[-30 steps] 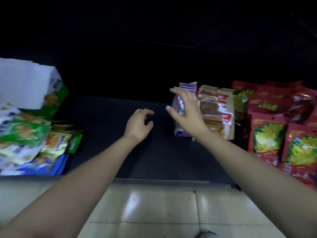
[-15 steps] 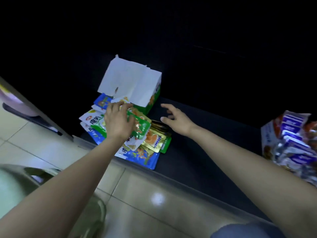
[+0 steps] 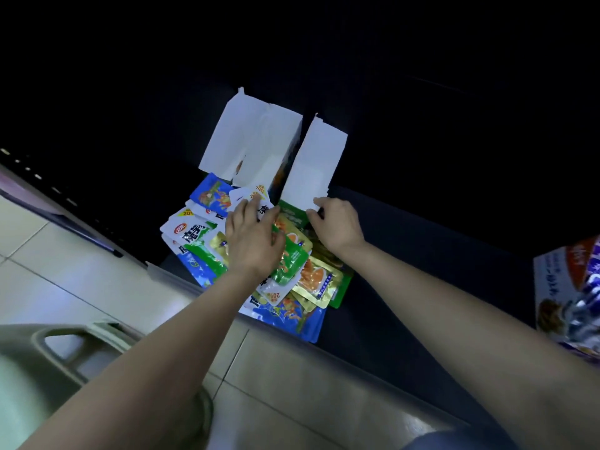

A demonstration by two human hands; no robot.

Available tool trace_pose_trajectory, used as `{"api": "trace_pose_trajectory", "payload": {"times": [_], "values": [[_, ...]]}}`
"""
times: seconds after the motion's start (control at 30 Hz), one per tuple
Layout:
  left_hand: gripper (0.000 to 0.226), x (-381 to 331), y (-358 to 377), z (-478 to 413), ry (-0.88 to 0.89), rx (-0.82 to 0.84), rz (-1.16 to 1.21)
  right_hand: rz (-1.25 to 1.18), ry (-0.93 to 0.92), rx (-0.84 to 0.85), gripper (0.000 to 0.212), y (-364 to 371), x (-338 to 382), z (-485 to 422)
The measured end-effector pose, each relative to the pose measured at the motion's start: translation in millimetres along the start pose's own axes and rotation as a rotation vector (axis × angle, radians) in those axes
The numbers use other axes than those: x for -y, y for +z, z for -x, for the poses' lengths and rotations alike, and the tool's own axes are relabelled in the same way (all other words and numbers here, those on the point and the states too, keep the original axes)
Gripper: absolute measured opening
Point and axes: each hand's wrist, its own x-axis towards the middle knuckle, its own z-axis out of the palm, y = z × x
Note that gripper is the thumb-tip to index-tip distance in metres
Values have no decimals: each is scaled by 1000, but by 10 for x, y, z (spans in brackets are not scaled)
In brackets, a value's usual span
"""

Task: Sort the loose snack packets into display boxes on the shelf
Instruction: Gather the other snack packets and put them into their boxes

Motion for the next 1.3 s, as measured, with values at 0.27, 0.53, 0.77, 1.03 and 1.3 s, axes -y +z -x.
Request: {"api": "trace_pose_trajectory", "payload": {"times": [0.27,0.53,0.77,1.03,1.3], "values": [[52,-185,57,88,-25,26,-47,-50,1,-178,42,-381,-390,261],[49,-647,247,427,81,41,-20,24,3,-222,43,-958,-915,718],[53,-1178,602,666,279,240,-72,96,105,-233,43,-1416,-1555,1192],[57,-1635,975,826,289,446,-187,203,241,-191,42,-1490,-2299,1594],[41,-1526,1061,889,304,252,-21,212,-234,-438,22,-1498,-2109,1544]]}}
